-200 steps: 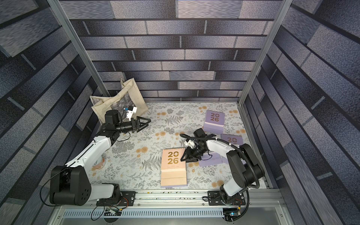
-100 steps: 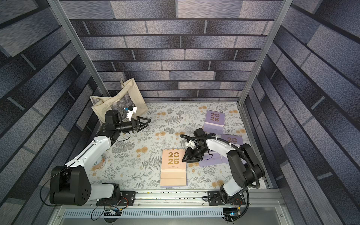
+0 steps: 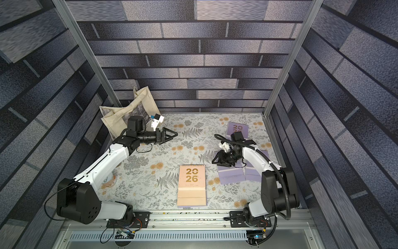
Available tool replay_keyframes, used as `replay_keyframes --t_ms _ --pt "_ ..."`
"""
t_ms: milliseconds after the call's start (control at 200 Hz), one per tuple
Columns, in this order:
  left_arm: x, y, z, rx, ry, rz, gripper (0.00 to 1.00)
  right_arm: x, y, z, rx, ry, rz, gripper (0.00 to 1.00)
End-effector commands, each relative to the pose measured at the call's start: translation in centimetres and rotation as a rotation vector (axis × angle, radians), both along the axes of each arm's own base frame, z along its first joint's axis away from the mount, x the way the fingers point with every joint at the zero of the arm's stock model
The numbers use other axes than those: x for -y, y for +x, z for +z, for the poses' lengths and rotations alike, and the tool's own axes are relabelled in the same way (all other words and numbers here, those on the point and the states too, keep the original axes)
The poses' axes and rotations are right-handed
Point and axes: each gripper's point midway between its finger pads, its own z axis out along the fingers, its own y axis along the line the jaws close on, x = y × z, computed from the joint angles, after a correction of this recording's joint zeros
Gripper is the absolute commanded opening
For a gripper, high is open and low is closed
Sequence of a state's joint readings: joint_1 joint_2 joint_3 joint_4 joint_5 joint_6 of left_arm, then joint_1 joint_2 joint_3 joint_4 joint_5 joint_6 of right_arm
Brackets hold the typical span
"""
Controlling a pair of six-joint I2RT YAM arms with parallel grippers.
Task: Stack the calendars
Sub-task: Place the calendar at the calendar, then pick up the calendar at the center of the board.
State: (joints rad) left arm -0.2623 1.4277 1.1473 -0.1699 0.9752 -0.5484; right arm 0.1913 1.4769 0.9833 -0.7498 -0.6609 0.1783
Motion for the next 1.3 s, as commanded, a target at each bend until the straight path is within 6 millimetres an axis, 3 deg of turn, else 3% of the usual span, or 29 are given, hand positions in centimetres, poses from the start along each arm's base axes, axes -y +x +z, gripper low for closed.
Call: replay_keyframes --t_ms 0,155,331,471,526,571,601,716,917,997,1022,1187,1292 --pt "1.8 2.3 -1.4 -0.030 0.037 -0.011 0.97 1.2 3.2 1.4 0.096 -0.022 -0.068 0.51" --pt "5.6 6.5 -0.9 -0.038 -0.001 -0.071 0.99 3.4 8.2 2.8 0.171 -0.034 -0.164 0.59" --pt "9.8 11.3 -1.4 -0.049 -0.018 -0.127 1.00 8.2 12.2 3.5 0.207 -0.083 -0.276 0.67" --pt "13.4 14.9 -3.5 -0.088 0.014 -0.168 1.00 11.2 15.1 4.0 0.217 -0.065 -0.346 0.70" --pt "14.9 15.8 -4.8 -0.106 0.037 -0.185 1.00 12.3 16.2 3.7 0.216 -0.074 -0.369 0.70" --pt "16.0 16.5 -4.6 -0.086 0.035 -0.195 1.00 13.0 17.0 3.4 0.220 -0.078 -0.384 0.71" --pt "16.7 17.2 -5.8 -0.104 0.031 -0.193 1.00 13.5 17.5 3.1 0.217 -0.080 -0.395 0.71" --pt "18.2 19.8 -7.4 -0.135 -0.076 -0.159 1.00 14.9 19.3 1.7 0.224 -0.111 -0.417 0.71" --pt "20.2 20.8 -11.0 -0.149 -0.072 -0.112 1.00 17.7 22.5 -0.2 0.242 -0.112 -0.476 0.71" --pt "20.4 20.7 -11.5 -0.164 -0.069 -0.108 1.00 18.9 23.7 0.2 0.267 -0.094 -0.494 0.71" --pt "20.4 20.7 -11.7 -0.167 -0.064 -0.107 1.00 19.3 24.0 -1.2 0.245 -0.092 -0.498 0.71" --pt "19.8 20.7 -12.3 -0.186 -0.041 -0.101 1.00 22.2 26.0 -2.2 0.247 -0.078 -0.529 0.74" --pt "19.3 20.9 -12.6 -0.197 -0.036 -0.095 1.00 22.7 26.8 -3.6 0.229 -0.088 -0.503 0.75"
